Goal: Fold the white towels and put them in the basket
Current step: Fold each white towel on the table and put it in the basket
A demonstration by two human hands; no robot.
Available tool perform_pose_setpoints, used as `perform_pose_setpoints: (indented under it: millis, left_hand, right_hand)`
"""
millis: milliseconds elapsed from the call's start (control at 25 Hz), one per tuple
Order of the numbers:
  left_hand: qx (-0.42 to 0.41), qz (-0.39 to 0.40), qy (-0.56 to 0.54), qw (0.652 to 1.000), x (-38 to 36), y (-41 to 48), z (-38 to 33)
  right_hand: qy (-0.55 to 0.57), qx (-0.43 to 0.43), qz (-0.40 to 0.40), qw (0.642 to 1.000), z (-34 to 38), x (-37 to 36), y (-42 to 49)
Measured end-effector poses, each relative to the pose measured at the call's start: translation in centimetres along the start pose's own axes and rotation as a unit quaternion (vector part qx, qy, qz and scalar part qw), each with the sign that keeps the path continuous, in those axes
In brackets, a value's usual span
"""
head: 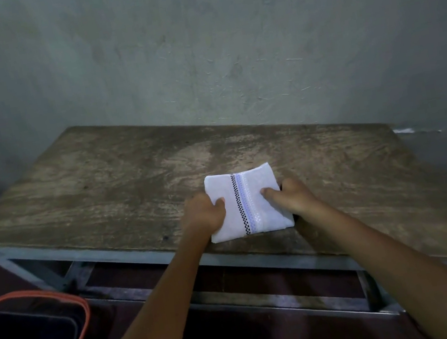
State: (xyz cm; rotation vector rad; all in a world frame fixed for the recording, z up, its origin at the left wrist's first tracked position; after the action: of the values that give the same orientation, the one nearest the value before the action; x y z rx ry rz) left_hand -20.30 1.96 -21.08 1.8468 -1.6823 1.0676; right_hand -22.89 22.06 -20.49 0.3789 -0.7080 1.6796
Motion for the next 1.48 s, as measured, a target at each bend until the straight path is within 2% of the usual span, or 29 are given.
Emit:
perform_pose_setpoints:
  millis: [160, 320, 440, 560, 680, 800, 960, 1080, 1280, 1480]
  left_hand:
    - [0.000, -0.030, -0.196, 0.980, 0.1, -0.8, 0.4]
    - [-0.003, -0.053, -0.364, 0.930, 1.4, -3.6, 0.4]
    - [0.019, -0.033, -0.455, 0.890, 4.3, -6.6, 0.2]
    - [0.019, -0.046, -0.506, 0.861, 9.4, -10.1, 0.4]
    - [-0.006, -0.110, -0.528, 0.842, 15.2, -13.8, 0.9]
    - [-0.021, -0.186, -0.508, 0.841, 20.6, -17.8, 2.7]
    - [-0.020, -0.303, -0.500, 0.811, 27.0, -24.0, 8.0]
    - [-0.011, -0.365, -0.481, 0.797, 30.0, -27.7, 12.9]
    - [0.071, -0.383, -0.506, 0.769, 29.9, -30.5, 24.5]
    - [0.197, -0.394, -0.561, 0.701, 24.1, -30.3, 37.3]
  right_hand:
    - [0.060, 0.006, -0.037, 0.997, -0.3, -0.1, -0.7]
    - [0.198, -0.028, -0.059, 0.978, 0.8, -0.9, -3.1]
    - [0.270, -0.031, -0.052, 0.961, 4.1, -1.4, -6.1]
    - [0.280, -0.005, -0.048, 0.959, 9.0, -1.6, -9.4]
    - [0.278, 0.051, -0.064, 0.957, 14.9, -1.8, -12.6]
    - [0.282, 0.108, -0.055, 0.952, 20.4, -3.4, -14.9]
    - [0.291, 0.147, 0.030, 0.945, 27.2, -8.7, -18.2]
    - [0.283, 0.125, 0.133, 0.942, 30.8, -14.7, -20.0]
    - [0.228, 0.093, 0.258, 0.934, 32.8, -27.1, -20.3]
    - [0.133, 0.060, 0.345, 0.927, 29.3, -41.4, -17.4]
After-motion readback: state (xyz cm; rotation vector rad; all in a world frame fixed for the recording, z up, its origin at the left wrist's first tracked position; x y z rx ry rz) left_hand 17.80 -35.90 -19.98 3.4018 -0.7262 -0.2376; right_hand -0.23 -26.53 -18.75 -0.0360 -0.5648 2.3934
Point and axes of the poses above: each hand's wrist, its own y-axis towards the middle knuckle, its own x-axis out of the back of the hand, z = x × y, the point moved 5 cm from there along y, towards the middle knuckle, and after that the axes turned 5 degrees about z, right-handed, at the moved point
